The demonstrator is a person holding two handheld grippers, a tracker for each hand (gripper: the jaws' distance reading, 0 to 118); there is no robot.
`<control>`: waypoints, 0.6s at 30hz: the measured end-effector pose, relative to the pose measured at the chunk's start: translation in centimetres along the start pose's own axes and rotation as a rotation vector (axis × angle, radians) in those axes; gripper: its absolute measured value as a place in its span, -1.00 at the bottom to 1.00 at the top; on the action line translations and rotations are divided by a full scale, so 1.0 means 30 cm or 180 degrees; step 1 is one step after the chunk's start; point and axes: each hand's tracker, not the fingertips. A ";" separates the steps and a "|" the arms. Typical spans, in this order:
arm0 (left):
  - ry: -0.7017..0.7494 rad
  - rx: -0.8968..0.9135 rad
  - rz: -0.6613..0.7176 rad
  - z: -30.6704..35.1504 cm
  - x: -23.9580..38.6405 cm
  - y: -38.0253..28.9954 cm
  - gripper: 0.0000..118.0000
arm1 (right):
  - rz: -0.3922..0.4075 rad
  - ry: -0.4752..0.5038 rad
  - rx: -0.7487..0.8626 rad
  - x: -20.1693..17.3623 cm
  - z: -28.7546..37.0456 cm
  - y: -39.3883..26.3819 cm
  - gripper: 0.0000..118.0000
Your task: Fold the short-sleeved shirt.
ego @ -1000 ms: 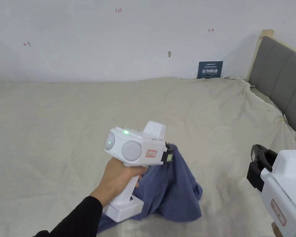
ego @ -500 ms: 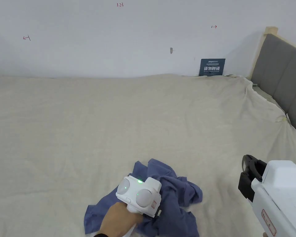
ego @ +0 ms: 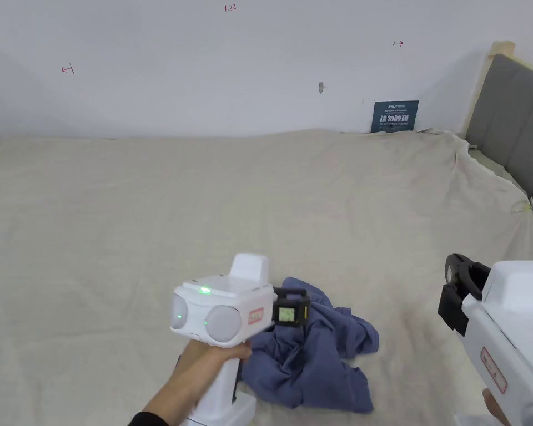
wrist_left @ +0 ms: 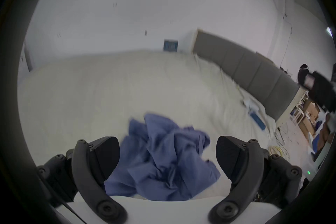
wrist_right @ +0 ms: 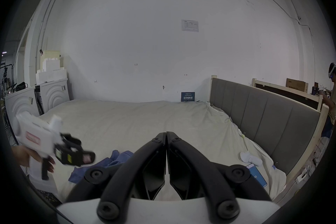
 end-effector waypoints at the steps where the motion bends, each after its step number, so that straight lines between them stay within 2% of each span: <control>1: 0.0055 0.0137 -0.0089 0.051 -0.004 0.024 0.87 | 0.0001 0.0005 0.0022 -0.005 0.002 0.007 -1.00; 7: 0.0517 0.0817 -0.0128 0.272 -0.049 0.094 0.87 | 0.0006 0.0049 0.0130 -0.039 0.024 0.047 -1.00; 14: 0.1278 0.1375 -0.0127 0.381 -0.116 0.030 0.86 | 0.0017 0.0090 0.0227 -0.072 0.033 0.072 -1.00; 16: 0.1383 0.1439 -0.0182 0.386 -0.137 -0.006 0.78 | 0.0016 0.0100 0.0238 -0.076 0.030 0.073 -1.00; 17: 0.1463 0.1503 -0.0221 0.390 -0.142 -0.027 0.66 | 0.0016 0.0105 0.0244 -0.079 0.030 0.073 -1.00; 18: 0.1497 0.1538 -0.0258 0.393 -0.147 -0.045 0.66 | 0.0018 0.0107 0.0249 -0.077 0.024 0.068 -1.00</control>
